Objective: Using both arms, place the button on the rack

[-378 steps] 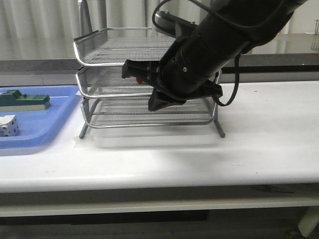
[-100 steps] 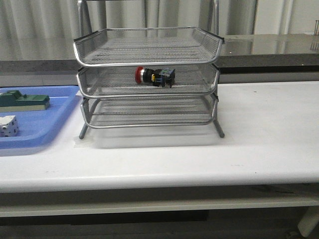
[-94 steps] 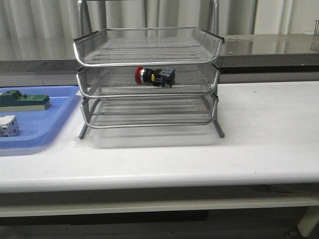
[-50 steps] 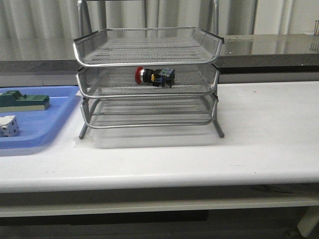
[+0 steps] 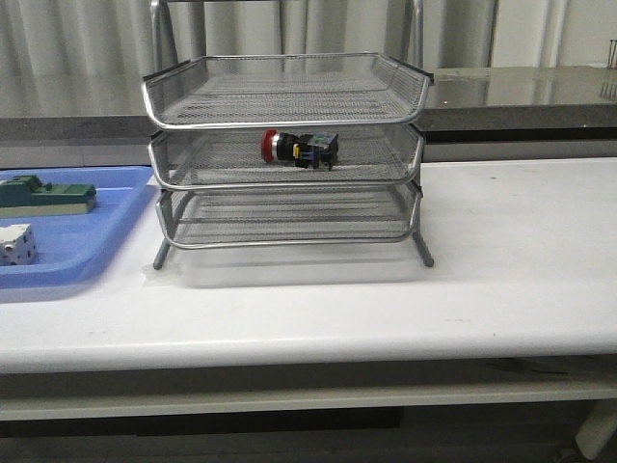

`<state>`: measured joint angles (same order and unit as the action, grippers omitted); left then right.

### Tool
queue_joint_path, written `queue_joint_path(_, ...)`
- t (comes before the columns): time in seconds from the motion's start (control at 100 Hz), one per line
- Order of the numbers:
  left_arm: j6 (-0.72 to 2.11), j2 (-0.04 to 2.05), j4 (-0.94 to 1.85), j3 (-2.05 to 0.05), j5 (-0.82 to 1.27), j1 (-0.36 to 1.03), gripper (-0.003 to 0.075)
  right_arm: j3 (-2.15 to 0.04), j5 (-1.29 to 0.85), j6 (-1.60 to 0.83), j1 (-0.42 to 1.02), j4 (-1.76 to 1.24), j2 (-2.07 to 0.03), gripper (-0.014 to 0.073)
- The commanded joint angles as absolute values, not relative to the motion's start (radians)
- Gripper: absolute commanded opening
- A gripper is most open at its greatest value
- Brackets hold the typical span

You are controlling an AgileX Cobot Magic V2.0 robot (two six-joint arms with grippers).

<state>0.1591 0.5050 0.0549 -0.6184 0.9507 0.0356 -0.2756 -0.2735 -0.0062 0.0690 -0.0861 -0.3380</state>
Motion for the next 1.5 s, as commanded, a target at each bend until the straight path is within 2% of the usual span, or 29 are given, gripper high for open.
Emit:
queue_joint_path(0.0,0.153,0.511,0.068,-0.645,0.897,0.034,-0.0021,-0.238,-0.109,0.048,0.078,-0.026,-0.285,-0.0060)
queue_joint_path(0.2,0.153,0.511,0.068,-0.645,0.897,0.034,-0.0021,-0.119,-0.031,0.053,0.080,0.000,-0.163,-0.0060)
queue_joint_path(0.52,0.153,0.511,0.068,-0.645,0.897,0.034,-0.0021,-0.003,-0.018,0.053,0.080,0.000,0.034,-0.0060)
queue_joint_path(1.49,0.153,0.511,0.068,-0.645,0.899,0.034,-0.0021,0.009,-0.013,0.053,0.080,0.000,0.030,-0.0060)
